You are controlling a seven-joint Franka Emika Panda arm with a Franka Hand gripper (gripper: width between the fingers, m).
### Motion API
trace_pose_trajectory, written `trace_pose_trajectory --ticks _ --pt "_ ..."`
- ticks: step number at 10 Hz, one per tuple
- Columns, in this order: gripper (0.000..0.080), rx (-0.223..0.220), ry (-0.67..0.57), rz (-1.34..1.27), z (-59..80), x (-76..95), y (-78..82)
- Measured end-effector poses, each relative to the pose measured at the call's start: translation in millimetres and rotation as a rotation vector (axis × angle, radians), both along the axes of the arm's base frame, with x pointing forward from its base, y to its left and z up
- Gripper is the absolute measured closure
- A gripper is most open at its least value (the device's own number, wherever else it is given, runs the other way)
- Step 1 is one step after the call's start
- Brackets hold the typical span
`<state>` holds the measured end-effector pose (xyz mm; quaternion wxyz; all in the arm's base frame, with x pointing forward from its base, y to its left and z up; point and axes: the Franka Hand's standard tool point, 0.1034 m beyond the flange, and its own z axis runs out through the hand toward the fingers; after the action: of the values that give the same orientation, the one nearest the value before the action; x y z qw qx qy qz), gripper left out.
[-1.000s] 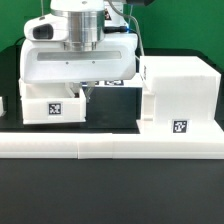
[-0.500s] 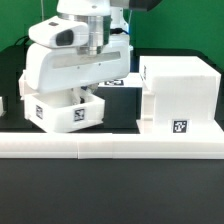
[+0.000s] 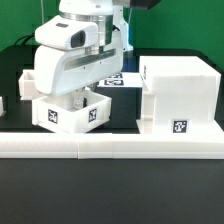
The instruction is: Assemble drawer
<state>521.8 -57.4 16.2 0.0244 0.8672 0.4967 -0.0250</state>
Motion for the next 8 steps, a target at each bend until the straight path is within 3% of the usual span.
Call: trace_pose_trajectory --ticks 2,3,6,8 --pt "0.0757 0.001 0.063 0.179 6.6 8.6 12.3" --pt "0.0757 0.016 0.122 0.246 6.4 11.2 4.0" --pt "0.0757 0.007 0.128 0.359 5.7 12.9 -2.1" --pt "0.0757 0.002 0.099 0.325 6.8 17.9 5.6"
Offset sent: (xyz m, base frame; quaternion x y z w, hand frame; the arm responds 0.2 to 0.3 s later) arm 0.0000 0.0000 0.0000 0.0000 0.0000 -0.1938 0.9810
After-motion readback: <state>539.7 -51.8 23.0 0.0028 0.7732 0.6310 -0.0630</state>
